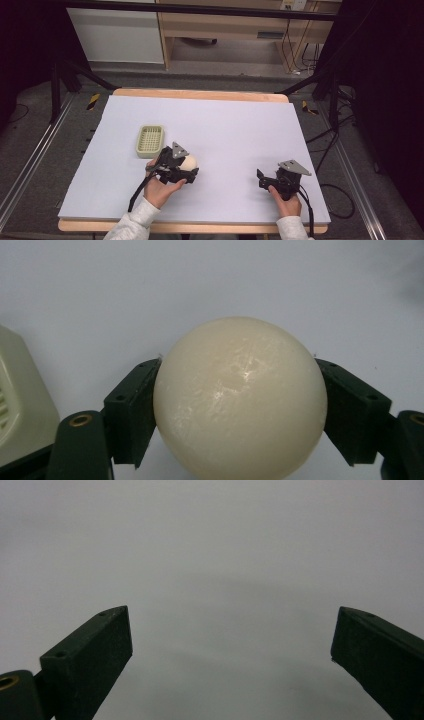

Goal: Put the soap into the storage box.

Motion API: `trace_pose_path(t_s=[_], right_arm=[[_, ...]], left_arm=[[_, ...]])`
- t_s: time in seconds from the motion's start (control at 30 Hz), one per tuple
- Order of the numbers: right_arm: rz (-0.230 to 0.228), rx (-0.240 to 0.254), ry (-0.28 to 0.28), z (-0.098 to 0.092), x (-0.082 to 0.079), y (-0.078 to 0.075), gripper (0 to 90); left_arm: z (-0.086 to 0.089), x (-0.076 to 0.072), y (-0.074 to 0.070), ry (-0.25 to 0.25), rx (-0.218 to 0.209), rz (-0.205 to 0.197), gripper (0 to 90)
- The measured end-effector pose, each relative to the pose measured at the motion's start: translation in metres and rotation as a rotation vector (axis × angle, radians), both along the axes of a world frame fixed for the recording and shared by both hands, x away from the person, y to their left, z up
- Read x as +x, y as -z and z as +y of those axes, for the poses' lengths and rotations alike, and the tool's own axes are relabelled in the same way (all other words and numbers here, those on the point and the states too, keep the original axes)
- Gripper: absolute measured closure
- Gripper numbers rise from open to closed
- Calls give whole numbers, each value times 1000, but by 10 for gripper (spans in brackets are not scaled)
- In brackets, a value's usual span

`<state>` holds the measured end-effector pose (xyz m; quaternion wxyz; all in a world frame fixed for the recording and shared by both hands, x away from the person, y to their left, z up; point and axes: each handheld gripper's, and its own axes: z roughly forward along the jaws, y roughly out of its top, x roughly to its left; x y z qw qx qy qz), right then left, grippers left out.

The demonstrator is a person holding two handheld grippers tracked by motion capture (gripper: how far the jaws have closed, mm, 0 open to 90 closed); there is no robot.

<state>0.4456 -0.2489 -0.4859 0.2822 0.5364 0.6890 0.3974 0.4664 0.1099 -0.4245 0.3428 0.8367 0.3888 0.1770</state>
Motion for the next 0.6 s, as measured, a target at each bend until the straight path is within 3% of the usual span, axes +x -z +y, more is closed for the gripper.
trace_pose_path(t_s=[0.6], right_arm=[[2, -1, 1, 0, 0, 0, 35]], left_arm=[[39, 7, -9, -79, -47, -10, 243]])
